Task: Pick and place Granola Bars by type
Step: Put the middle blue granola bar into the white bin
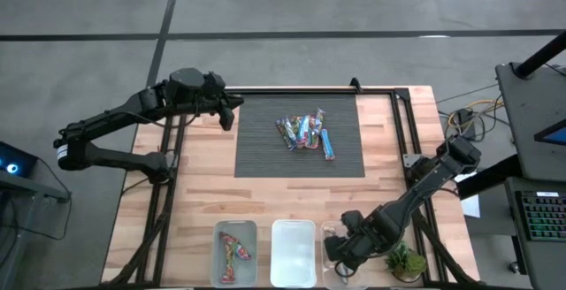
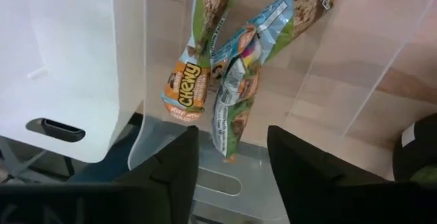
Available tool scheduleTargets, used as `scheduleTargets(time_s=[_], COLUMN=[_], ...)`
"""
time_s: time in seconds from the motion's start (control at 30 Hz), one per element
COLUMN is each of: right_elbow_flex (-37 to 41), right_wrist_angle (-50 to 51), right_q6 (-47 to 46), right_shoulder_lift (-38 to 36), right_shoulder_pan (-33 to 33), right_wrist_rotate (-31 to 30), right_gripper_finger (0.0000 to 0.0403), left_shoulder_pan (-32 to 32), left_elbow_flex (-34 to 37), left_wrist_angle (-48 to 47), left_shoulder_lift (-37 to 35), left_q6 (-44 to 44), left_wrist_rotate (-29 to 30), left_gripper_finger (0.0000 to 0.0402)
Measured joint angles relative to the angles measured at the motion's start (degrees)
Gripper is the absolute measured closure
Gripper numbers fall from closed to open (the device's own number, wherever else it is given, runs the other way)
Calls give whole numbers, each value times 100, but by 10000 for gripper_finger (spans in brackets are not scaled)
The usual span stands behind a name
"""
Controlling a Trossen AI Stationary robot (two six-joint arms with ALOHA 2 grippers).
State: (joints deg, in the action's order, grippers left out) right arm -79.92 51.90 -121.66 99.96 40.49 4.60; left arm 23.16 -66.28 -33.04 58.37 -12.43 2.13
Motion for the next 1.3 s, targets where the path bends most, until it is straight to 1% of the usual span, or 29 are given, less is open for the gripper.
scheduleTargets(time_s=[0.17, 0.3, 0.43, 0.73, 0.87, 0.97, 1.07, 1.2, 1.3], right_elbow_flex=[-25, -31, -31, -33, -31, -31, -33, -33, -33], right_wrist_angle=[16, 28, 28, 42, 37, 43, 137, 590, 979], right_q6=[98, 180, 310, 710, 871, 991, 1110, 1160, 1404], right_shoulder_lift=[-4, -11, -11, -11, -93, -288, -583, -1046, -1373], right_shoulder_pan=[0, -4, -15, -183, -324, -431, -534, -704, -843], right_wrist_rotate=[-4, -9, -13, -26, -54, -290, -714, -1270, -1581], right_gripper_finger=[230, 243, 277, 383, 393, 394, 394, 394, 394], left_shoulder_pan=[2, 0, 2, 1, -1, 2, 2, 1, 0], left_elbow_flex=[0, 0, 0, 0, 0, 0, 0, 0, 0], left_wrist_angle=[-1, -2, -2, 0, -1, -2, 0, -1, 0], left_shoulder_lift=[0, 0, 0, 0, 0, 0, 0, 0, 0], left_q6=[0, 0, 0, 0, 0, 0, 0, 3, 3], left_wrist_rotate=[0, 0, 0, 0, -2, -28, -59, -64, -66], left_gripper_finger=[401, 401, 401, 401, 401, 401, 401, 401, 401])
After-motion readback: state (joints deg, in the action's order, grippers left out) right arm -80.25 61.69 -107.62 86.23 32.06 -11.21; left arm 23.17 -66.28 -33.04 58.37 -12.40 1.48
